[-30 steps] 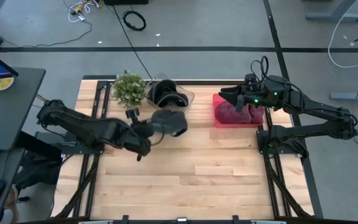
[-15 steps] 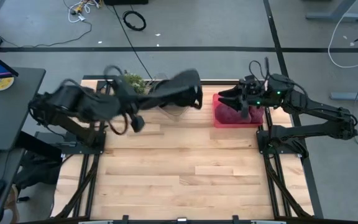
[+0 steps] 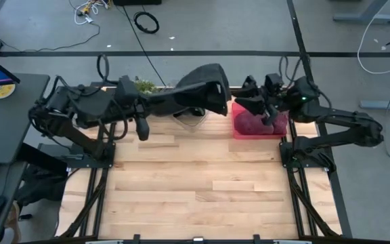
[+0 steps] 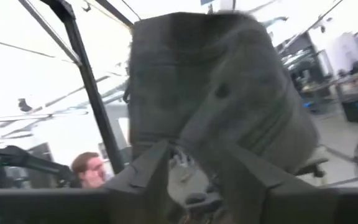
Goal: Pick & Place hat
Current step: Put the black cap into the transparent bin
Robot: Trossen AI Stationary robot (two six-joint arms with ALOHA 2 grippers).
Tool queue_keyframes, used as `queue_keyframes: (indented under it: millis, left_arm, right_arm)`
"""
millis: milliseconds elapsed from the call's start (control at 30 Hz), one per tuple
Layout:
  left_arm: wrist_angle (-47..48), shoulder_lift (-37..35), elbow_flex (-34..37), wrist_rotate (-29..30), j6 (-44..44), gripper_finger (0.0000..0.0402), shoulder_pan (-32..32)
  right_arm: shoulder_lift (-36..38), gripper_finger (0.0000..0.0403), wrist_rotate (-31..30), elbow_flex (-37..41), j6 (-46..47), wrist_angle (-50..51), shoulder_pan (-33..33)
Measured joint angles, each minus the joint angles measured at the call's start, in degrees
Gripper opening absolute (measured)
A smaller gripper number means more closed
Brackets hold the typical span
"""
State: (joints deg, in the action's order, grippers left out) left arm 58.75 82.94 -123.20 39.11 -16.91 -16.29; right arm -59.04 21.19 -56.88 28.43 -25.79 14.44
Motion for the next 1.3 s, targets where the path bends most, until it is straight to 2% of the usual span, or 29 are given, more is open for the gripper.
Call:
queue_keyframes:
  millis: [100, 233, 500, 600, 700, 867, 1033, 1300]
  left_arm:
    - [0.04, 0.65, 0.03, -2.08, -0.63, 0.0011, 0.05]
    - [0.02, 1.79, 0.02, -4.51, -0.92, 0.0011, 0.11]
    - [-0.60, 5.14, 0.07, -10.38, -2.00, 0.0011, 0.39]
    - [-1.31, 6.79, 0.07, -10.85, -1.99, 0.0011, 0.51]
    - [-2.06, 8.00, 0.07, -10.78, -1.99, 0.0011, 0.77]
    - [-3.46, 9.03, 0.07, -9.15, -2.10, 0.0011, 1.35]
    - [-6.71, 9.61, -0.02, -6.04, -2.16, 0.0011, 1.88]
    - [-9.38, 10.35, 0.09, -5.81, -4.52, 0.0011, 3.84]
  right_arm:
    - [-2.58, 0.0094, 2.73, 0.00, 1.31, -3.41, -0.02]
    - [-5.07, 0.0017, 6.67, 0.00, 2.82, -8.00, -0.02]
    - [-9.03, 0.0004, 6.78, -1.99, 3.54, -8.25, -0.04]
    - [-10.88, 0.0002, 4.93, -3.86, 2.36, -7.95, -0.04]
    - [-12.28, 0.0002, -0.63, -5.49, -0.32, -6.12, -0.19]
    - [-12.57, 0.0001, -13.57, -6.08, -4.91, -2.63, -1.00]
    - [-12.49, 0.0001, -24.94, -6.10, -7.46, -2.72, -2.52]
    - [-12.49, 0.0000, -41.87, -6.12, -11.79, -2.43, -5.97]
